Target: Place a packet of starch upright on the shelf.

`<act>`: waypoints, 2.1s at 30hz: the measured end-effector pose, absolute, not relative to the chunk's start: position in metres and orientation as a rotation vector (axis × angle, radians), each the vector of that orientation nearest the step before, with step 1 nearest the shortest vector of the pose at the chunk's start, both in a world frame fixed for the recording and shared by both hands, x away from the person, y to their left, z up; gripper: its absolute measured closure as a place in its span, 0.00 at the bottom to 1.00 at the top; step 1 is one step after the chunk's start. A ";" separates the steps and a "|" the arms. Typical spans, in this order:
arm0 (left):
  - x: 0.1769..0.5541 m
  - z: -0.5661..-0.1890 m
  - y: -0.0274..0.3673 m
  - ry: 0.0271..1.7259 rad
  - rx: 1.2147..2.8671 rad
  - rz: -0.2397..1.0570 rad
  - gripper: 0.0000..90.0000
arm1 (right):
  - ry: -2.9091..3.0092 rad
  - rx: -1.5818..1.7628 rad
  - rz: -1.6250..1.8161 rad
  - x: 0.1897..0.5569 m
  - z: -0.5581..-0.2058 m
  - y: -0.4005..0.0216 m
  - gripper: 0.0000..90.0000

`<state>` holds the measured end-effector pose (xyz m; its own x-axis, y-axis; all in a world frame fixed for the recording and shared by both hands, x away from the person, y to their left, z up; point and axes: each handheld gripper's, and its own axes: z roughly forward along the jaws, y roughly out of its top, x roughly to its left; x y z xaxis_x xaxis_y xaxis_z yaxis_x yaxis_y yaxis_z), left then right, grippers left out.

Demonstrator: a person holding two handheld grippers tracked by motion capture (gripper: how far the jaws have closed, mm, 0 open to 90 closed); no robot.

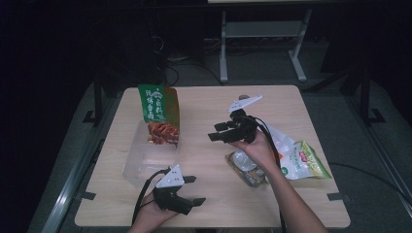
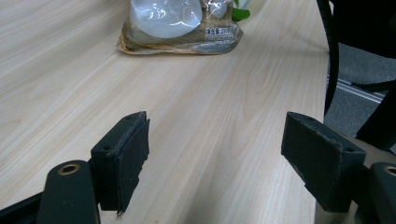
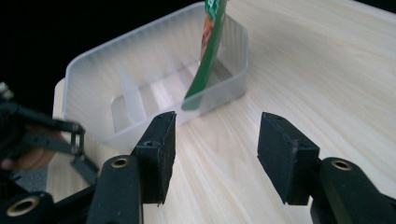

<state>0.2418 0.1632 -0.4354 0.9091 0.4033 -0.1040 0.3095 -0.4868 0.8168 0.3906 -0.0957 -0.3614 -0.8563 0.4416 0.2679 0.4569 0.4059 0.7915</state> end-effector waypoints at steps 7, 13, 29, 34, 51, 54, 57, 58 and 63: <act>0.241 -0.434 0.163 0.502 2.114 0.132 0.25 | -2.610 -0.872 -1.454 0.379 -0.365 -0.117 0.50; 0.241 -0.435 0.163 0.502 2.122 0.122 0.25 | -2.622 -0.896 -1.447 0.368 -0.367 -0.134 0.48; 0.240 -0.435 0.163 0.521 2.093 0.096 0.26 | -2.624 -0.990 -1.423 0.339 -0.384 -0.180 0.48; 0.241 -0.436 0.163 0.520 2.095 0.095 0.26 | -2.623 -1.005 -1.401 0.332 -0.389 -0.189 0.49; 0.239 -0.434 0.164 0.510 2.105 0.109 0.26 | -2.635 -1.103 -1.358 0.305 -0.400 -0.227 0.50; 0.238 -0.435 0.163 0.513 2.109 0.113 0.25 | -2.632 -1.121 -1.356 0.301 -0.401 -0.233 0.49; 0.238 -0.435 0.162 0.516 2.107 0.108 0.25 | -2.632 -1.132 -1.356 0.298 -0.402 -0.240 0.50; 0.238 -0.435 0.163 0.514 2.108 0.110 0.25 | -2.631 -1.140 -1.355 0.296 -0.402 -0.242 0.50; 0.237 -0.434 0.163 0.509 2.111 0.113 0.25 | -2.648 -1.171 -1.334 0.290 -0.402 -0.253 0.50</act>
<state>0.2374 0.1626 -0.4342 0.9099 0.3989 -0.1138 0.3136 -0.4821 0.8181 0.2897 -0.2526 -0.4023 -0.7294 0.6290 0.2691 0.5905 0.3801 0.7119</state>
